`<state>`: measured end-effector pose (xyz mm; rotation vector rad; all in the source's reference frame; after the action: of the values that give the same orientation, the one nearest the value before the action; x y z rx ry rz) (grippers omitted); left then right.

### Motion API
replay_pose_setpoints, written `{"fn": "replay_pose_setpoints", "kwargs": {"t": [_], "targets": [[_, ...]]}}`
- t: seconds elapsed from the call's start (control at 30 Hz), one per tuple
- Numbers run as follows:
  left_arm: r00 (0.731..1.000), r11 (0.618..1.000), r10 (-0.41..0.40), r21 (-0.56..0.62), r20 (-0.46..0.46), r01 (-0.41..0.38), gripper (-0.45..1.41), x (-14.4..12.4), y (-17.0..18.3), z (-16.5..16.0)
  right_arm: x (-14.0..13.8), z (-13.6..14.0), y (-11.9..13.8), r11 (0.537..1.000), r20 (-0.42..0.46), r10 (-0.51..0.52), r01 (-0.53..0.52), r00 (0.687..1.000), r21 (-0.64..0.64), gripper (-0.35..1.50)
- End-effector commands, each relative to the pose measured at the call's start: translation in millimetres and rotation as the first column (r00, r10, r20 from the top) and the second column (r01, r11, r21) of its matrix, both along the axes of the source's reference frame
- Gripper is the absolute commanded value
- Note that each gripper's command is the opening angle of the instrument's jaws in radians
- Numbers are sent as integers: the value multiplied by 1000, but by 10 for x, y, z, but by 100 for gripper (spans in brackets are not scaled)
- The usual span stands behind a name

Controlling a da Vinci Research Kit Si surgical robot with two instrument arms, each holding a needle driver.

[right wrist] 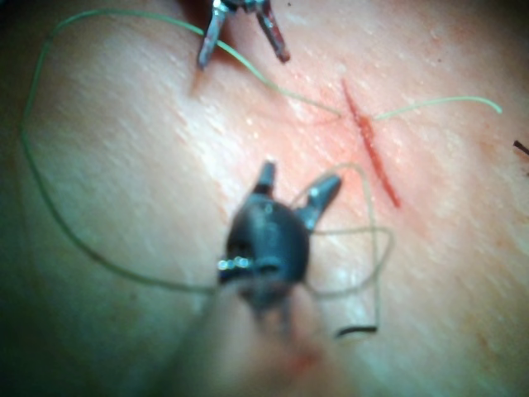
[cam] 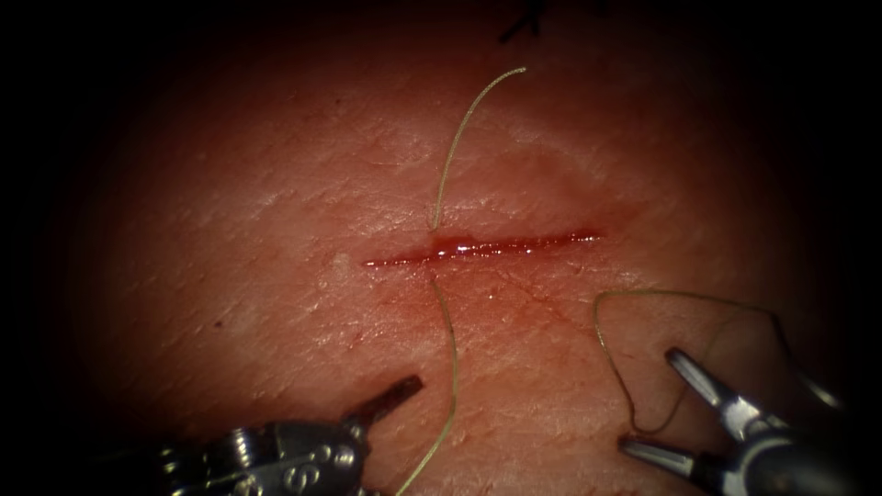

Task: Wound Closure

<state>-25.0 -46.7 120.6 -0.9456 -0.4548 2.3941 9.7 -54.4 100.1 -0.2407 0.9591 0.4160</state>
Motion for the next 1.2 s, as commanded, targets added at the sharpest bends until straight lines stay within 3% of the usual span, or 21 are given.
{"fn": "replay_pose_setpoints", "kwargs": {"t": [0.03,0.1,0.23,0.57,0.9,1.0,1.2], "targets": [[1000,1000,-5,18,6,5,74,-8,-4,10,6,5,-1,1000,-2,-1,1,1000,-1,145],[1000,998,-28,59,12,27,42,-12,-8,17,7,5,-1,1000,-2,-1,1,1000,-1,145],[998,992,-66,104,-1,66,-45,-14,-9,24,8,4,-3,1000,-3,-2,2,1000,-1,145],[998,987,-68,145,10,66,-45,3,17,3,10,-2,-10,1000,-7,-6,6,1000,-1,145],[990,982,-123,153,73,111,-45,5,73,24,21,-14,-28,999,-21,-46,46,999,14,145],[980,979,-152,159,132,130,-45,6,92,30,27,-14,-29,998,-33,-58,59,998,16,145],[935,954,-244,238,258,184,-45,15,122,46,43,-12,-24,996,-57,-84,85,995,18,143]]}}
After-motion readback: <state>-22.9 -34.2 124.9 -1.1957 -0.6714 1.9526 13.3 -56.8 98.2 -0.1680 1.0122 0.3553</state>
